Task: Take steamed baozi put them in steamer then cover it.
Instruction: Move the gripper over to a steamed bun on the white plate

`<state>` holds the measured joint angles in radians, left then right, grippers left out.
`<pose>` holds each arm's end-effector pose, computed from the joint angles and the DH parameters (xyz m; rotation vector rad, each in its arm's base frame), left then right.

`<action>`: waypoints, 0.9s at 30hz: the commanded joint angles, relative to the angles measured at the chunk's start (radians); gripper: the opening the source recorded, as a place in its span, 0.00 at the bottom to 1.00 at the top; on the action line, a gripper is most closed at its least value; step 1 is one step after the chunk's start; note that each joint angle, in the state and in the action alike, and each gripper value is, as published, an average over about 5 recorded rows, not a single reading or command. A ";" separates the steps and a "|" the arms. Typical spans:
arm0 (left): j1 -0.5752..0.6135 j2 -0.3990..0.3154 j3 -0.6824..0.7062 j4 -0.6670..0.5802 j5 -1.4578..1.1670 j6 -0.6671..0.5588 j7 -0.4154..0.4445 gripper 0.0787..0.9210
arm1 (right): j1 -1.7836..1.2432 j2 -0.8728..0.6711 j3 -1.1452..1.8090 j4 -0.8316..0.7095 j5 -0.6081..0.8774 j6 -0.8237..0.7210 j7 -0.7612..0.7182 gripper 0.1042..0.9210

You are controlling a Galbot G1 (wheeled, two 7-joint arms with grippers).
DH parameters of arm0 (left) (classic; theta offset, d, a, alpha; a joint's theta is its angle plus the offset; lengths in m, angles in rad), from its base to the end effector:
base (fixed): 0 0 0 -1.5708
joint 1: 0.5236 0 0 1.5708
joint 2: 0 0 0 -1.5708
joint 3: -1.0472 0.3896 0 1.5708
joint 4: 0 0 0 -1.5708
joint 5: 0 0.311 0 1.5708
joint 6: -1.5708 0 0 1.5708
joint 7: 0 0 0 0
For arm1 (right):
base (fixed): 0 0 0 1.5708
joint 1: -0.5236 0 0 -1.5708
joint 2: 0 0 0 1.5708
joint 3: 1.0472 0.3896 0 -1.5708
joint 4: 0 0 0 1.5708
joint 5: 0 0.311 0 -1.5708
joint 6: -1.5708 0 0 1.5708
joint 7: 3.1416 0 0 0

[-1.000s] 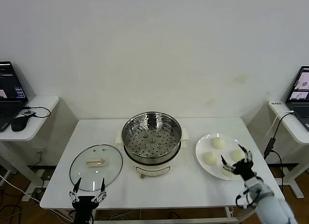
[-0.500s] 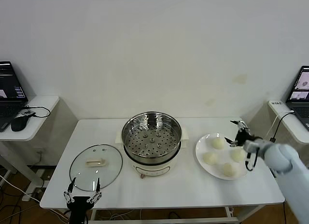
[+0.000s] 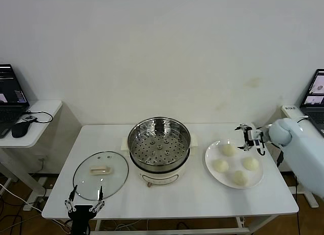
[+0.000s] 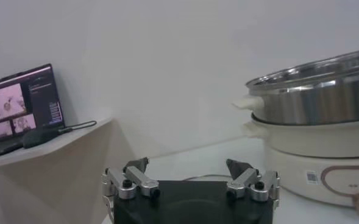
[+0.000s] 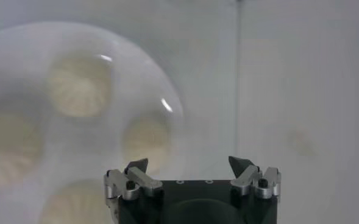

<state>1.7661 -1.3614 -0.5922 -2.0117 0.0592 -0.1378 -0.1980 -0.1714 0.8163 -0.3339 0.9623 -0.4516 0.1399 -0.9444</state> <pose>0.0483 0.0723 -0.3709 0.1703 -3.0035 -0.4210 0.5260 -0.2480 -0.2211 1.1486 -1.5818 1.6518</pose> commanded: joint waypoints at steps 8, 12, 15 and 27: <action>0.008 -0.002 -0.014 0.010 0.002 -0.015 0.002 0.88 | 0.112 0.149 -0.123 -0.239 -0.063 0.031 -0.064 0.88; 0.011 -0.002 -0.018 0.013 0.002 -0.021 0.002 0.88 | 0.107 0.182 -0.100 -0.282 -0.081 0.032 -0.058 0.88; 0.011 -0.001 -0.020 0.014 0.002 -0.022 0.003 0.88 | 0.102 0.200 -0.091 -0.301 -0.094 0.031 -0.055 0.87; 0.000 0.005 -0.020 0.018 0.000 -0.022 0.004 0.88 | 0.101 0.244 -0.070 -0.363 -0.133 0.033 -0.042 0.72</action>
<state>1.7679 -1.3582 -0.6112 -1.9945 0.0603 -0.1592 -0.1940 -0.0796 1.0310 -0.4023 0.6480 -0.5677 0.1682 -0.9847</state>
